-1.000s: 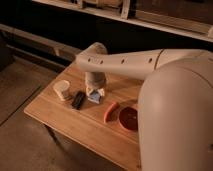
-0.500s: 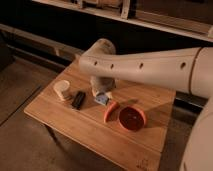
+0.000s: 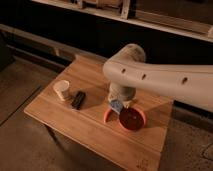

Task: Place the white sponge in the ceramic bowl

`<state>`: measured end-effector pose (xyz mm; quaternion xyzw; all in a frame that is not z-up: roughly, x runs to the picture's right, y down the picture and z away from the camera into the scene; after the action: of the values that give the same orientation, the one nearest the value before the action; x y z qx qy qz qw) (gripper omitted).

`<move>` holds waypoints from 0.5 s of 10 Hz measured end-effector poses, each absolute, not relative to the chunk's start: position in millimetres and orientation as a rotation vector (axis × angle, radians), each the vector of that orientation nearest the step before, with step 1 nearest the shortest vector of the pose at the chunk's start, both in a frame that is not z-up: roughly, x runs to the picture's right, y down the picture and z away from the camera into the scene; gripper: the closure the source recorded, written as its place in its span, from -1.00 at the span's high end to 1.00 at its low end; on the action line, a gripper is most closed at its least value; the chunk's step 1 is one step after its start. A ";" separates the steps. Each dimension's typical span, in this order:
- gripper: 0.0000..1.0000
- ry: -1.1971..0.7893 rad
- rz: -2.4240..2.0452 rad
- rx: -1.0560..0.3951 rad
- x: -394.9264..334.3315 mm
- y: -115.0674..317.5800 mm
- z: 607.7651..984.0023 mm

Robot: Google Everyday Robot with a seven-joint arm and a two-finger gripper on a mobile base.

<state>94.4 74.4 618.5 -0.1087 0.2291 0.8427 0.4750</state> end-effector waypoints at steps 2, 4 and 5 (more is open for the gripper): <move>-1.00 0.585 2.123 -0.293 125.0 101.7 617.1; -1.00 0.613 2.155 -0.327 146.8 119.2 624.6; -1.00 0.622 2.153 -0.347 158.5 120.4 634.3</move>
<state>158.5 120.4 634.3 -0.1386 0.2485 0.8602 0.4231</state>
